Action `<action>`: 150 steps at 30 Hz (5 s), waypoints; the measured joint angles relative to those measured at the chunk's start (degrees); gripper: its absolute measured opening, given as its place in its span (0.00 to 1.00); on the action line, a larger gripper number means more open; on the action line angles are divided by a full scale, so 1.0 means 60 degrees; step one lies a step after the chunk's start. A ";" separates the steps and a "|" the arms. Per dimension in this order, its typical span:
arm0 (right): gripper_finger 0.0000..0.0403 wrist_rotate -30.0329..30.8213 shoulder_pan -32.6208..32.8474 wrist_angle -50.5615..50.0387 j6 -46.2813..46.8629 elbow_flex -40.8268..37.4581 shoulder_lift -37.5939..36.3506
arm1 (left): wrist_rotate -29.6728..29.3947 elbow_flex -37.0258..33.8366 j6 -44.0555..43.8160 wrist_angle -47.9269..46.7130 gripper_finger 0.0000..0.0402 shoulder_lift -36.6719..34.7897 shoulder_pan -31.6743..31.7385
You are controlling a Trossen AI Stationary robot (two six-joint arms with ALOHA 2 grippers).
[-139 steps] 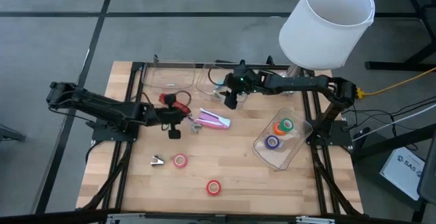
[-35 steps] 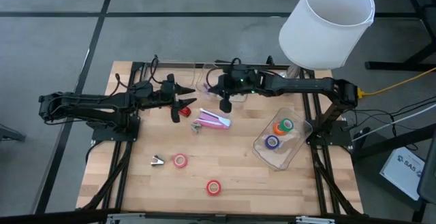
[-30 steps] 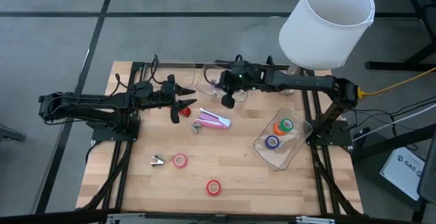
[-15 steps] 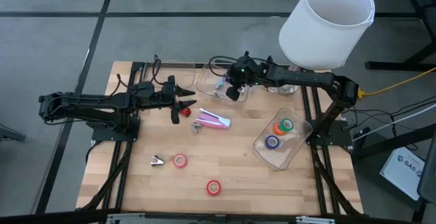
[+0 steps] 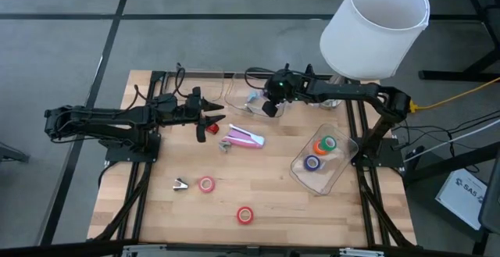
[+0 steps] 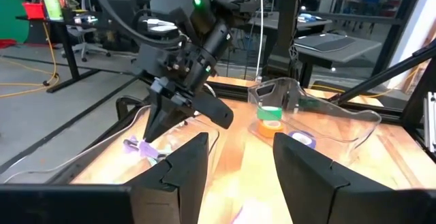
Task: Pick and place Stapler, Stapler remover, tape
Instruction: Put the purple staple remover into the top right transparent bin, then put the gray staple remover into the top right transparent bin
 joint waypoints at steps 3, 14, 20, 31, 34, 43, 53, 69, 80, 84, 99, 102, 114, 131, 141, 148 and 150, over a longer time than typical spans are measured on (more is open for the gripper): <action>0.00 0.0000 -0.0014 0.0244 0.0046 -0.0175 0.0000 | 0.0000 0.0000 -0.0066 -0.0069 0.40 0.0000 -0.0025; 0.01 -0.0327 -0.0003 0.0502 0.0272 -0.0322 0.0000 | 0.0021 0.0000 -0.0482 -0.0489 0.39 0.0058 -0.0139; 0.08 -0.0401 -0.0003 0.0583 0.0296 -0.0322 0.0000 | 0.0062 0.0000 -0.0452 -0.0495 0.38 0.0569 -0.0497; 0.33 -0.1838 0.0000 0.0974 0.0804 -0.0322 0.0000 | -0.0056 0.0000 -0.0062 -0.0520 0.37 0.1744 -0.0909; 0.38 -0.2385 0.0095 0.1039 0.0807 -0.0322 0.0000 | 0.0112 0.0000 0.0214 -0.0702 0.37 0.1865 -0.1052; 0.42 -0.2477 0.1093 0.1497 0.0595 -0.0322 0.0000 | 0.0166 0.0000 0.1247 -0.2760 0.35 0.1920 -0.1701; 0.42 -0.2477 0.1858 0.2272 0.0484 -0.0320 -0.0004 | -0.0254 0.0000 0.2269 -0.3204 0.34 0.3093 -0.2128; 0.42 -0.2167 0.1917 0.2444 0.0406 -0.0318 -0.0004 | -0.0346 0.0000 0.2882 -0.2329 0.34 0.5085 -0.2171; 0.42 -0.2146 0.1917 0.2496 0.0261 -0.0318 -0.0004 | -0.0607 0.0004 0.3047 -0.2193 0.04 0.5180 -0.2171; 0.42 -0.2146 0.1917 0.2496 0.0261 -0.0318 -0.0004 | -0.1066 0.0011 0.2937 -0.2203 0.01 0.5173 -0.2171; 0.42 -0.2149 0.1917 0.2493 -0.0238 -0.0318 -0.0004 | -0.1798 -0.0007 0.2590 -0.2163 0.01 0.3257 -0.2153; 0.42 -0.2149 0.1917 0.2497 -0.0271 -0.0318 -0.0004 | -0.1965 -0.0007 0.2518 -0.1942 0.01 0.2608 -0.2153; 0.42 -0.2550 0.2017 0.3612 -0.0888 -0.0314 -0.0007 | -0.2088 -0.0004 0.2922 0.0320 0.01 0.1446 -0.2153; 0.32 -0.2583 0.2481 0.5004 -0.1775 -0.0314 -0.0007 | -0.1911 -0.0004 0.2774 0.0727 0.01 0.1450 -0.2018; 0.02 -0.2641 0.2523 0.5279 -0.2251 -0.0314 -0.0007 | -0.1636 -0.0004 0.2964 0.0918 0.01 0.1446 -0.2011; 0.01 -0.2616 0.2525 0.5270 -0.2201 -0.0318 -0.0007 | -0.1684 -0.0004 0.2994 0.0917 0.02 0.1443 -0.2012; 0.01 -0.2616 0.2529 0.5250 -0.2133 -0.0318 -0.0007 | -0.1687 -0.0004 0.3093 0.0910 0.03 0.1443 -0.2018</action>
